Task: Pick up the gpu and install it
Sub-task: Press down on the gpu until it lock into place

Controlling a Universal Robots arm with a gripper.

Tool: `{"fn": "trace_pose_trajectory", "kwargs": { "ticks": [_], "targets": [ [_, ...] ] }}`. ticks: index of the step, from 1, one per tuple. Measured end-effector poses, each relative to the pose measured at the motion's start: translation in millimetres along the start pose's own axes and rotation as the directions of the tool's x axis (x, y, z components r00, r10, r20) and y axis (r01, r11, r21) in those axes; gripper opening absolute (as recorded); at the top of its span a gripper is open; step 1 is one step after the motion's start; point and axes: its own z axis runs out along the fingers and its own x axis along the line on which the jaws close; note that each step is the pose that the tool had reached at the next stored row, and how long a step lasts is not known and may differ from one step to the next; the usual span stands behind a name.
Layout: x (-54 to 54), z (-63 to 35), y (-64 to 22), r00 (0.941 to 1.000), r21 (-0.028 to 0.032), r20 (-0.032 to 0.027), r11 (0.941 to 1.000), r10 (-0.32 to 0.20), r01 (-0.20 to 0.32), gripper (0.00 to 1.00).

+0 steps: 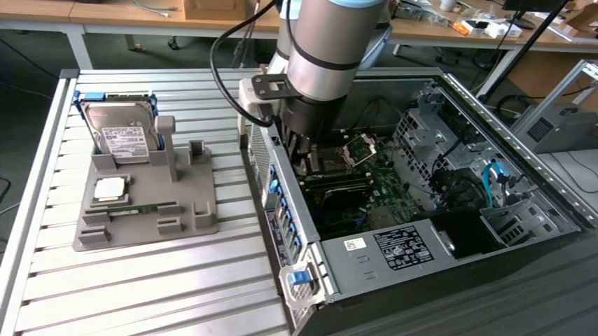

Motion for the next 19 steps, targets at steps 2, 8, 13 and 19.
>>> {"fn": "trace_pose_trajectory", "kwargs": {
  "ticks": [2, 8, 13, 19],
  "targets": [
    [0.0, 0.1, 1.4, 1.0, 0.001, 0.0008, 1.0, 0.0, 0.0, 0.11],
    [5.7, -0.3, 1.8, 1.0, 0.0006, 0.0069, 1.0, 0.0, 0.0, 0.11],
    [11.3, -0.6, 1.8, 0.9999, 0.0007, 0.0121, 1.0, 0.0, 0.0, 0.11],
    [17.6, -1.0, 1.8, 0.9998, 0.0007, 0.0196, 1.0, 0.0, 0.0, 0.11]
  ]
}}
